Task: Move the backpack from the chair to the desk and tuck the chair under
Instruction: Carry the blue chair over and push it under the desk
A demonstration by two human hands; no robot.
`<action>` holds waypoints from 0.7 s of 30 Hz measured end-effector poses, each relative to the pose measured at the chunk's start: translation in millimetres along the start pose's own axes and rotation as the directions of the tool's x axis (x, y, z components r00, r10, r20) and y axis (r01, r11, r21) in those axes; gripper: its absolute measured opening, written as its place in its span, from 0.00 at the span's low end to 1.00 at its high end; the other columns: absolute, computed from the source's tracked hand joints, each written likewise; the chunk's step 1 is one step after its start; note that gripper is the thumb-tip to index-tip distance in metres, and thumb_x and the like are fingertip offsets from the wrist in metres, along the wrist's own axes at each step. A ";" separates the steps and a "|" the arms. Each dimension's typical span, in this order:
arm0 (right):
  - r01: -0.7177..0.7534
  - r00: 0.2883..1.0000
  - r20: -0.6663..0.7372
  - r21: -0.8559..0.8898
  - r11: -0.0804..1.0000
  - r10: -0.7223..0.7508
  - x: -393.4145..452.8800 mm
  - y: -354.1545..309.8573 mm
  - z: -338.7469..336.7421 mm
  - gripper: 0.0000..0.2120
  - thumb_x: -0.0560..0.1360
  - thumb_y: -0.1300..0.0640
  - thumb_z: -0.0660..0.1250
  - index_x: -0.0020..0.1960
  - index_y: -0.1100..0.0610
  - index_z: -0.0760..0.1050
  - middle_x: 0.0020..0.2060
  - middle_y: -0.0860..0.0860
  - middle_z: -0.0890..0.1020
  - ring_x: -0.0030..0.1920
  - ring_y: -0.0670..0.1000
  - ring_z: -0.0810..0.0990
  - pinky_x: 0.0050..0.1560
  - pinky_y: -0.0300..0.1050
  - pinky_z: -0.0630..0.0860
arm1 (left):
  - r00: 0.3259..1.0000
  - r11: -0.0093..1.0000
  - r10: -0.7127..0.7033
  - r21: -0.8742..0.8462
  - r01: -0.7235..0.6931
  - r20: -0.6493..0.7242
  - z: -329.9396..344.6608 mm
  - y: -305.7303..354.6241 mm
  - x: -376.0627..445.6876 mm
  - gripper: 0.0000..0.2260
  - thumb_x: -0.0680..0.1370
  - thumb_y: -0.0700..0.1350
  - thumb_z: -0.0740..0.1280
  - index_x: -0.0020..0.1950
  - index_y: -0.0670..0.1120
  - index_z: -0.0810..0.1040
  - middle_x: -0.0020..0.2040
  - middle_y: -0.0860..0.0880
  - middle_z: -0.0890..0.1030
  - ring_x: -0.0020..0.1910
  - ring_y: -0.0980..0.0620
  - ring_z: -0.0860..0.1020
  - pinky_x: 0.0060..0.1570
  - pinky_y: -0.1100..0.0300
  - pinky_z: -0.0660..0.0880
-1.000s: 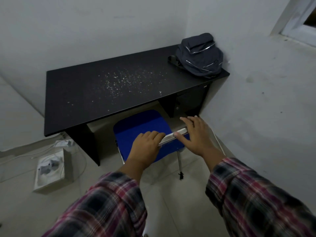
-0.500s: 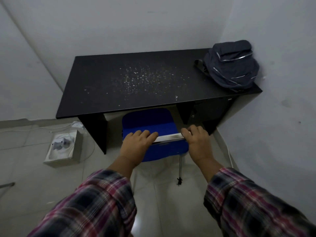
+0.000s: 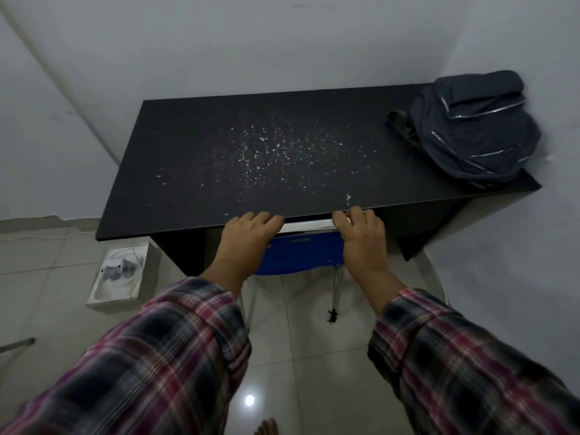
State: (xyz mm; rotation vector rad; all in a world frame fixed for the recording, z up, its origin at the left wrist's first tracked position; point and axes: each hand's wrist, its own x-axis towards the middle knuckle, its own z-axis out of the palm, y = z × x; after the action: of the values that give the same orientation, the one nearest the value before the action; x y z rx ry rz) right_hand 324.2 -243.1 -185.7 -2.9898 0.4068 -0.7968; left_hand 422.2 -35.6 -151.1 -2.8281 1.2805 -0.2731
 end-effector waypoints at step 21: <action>0.014 0.984 0.177 -0.015 1.000 -0.011 36.9 15.3 5.3 0.20 0.65 0.63 0.71 0.57 0.57 0.74 0.47 0.57 0.77 0.45 0.58 0.75 0.46 0.53 0.74 | 0.994 0.997 -0.068 -0.021 0.071 0.091 7.5 -5.8 38.9 0.19 0.73 0.43 0.69 0.62 0.50 0.70 0.56 0.47 0.78 0.51 0.44 0.77 0.44 0.52 0.71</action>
State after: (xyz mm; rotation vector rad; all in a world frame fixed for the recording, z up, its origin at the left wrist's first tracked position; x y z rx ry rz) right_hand 353.8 -267.5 -173.6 -3.0476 0.3898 -0.5241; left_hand 453.0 -61.2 -152.1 -2.8723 1.1780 -0.1306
